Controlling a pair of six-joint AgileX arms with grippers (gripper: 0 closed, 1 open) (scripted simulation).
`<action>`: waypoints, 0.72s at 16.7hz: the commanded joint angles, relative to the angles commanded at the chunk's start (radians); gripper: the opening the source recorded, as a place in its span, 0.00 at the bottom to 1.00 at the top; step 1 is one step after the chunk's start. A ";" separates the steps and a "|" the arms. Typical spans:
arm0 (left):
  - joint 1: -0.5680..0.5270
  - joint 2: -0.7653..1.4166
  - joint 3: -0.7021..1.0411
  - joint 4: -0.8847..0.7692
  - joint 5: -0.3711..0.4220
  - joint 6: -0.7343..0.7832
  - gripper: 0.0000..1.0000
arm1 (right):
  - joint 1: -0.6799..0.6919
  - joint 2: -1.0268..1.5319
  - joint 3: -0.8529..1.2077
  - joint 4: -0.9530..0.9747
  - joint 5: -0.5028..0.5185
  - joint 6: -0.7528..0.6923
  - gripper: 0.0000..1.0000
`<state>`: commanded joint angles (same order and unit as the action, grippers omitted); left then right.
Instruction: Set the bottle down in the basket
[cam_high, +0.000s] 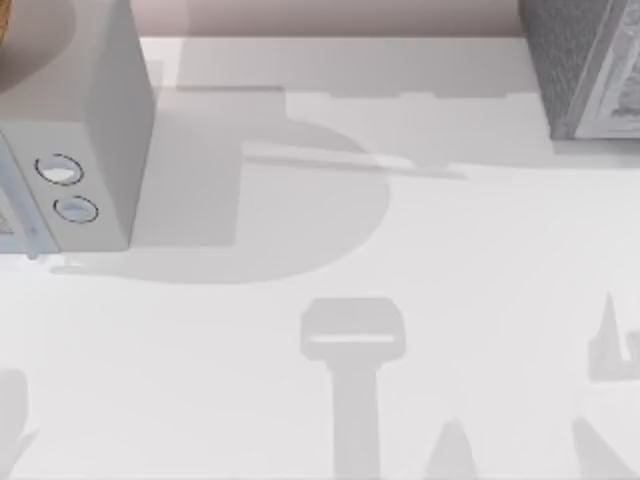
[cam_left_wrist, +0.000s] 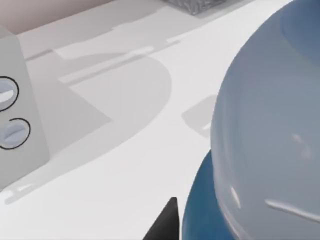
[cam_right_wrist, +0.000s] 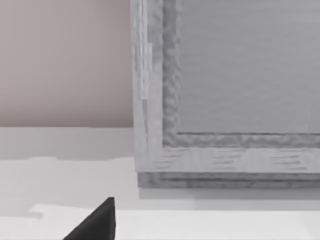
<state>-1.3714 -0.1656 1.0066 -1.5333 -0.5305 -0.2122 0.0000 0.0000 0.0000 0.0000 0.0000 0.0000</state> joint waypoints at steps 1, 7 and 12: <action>0.000 0.000 0.000 0.000 0.000 0.000 0.00 | 0.000 0.000 0.000 0.000 0.000 0.000 1.00; 0.098 0.105 0.063 0.072 0.043 0.009 0.00 | 0.000 0.000 0.000 0.000 0.000 0.000 1.00; 0.428 0.451 0.291 0.317 0.137 0.029 0.00 | 0.000 0.000 0.000 0.000 0.000 0.000 1.00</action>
<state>-0.9431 0.2857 1.2977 -1.2159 -0.3938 -0.1837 0.0000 0.0000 0.0000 0.0000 0.0000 0.0000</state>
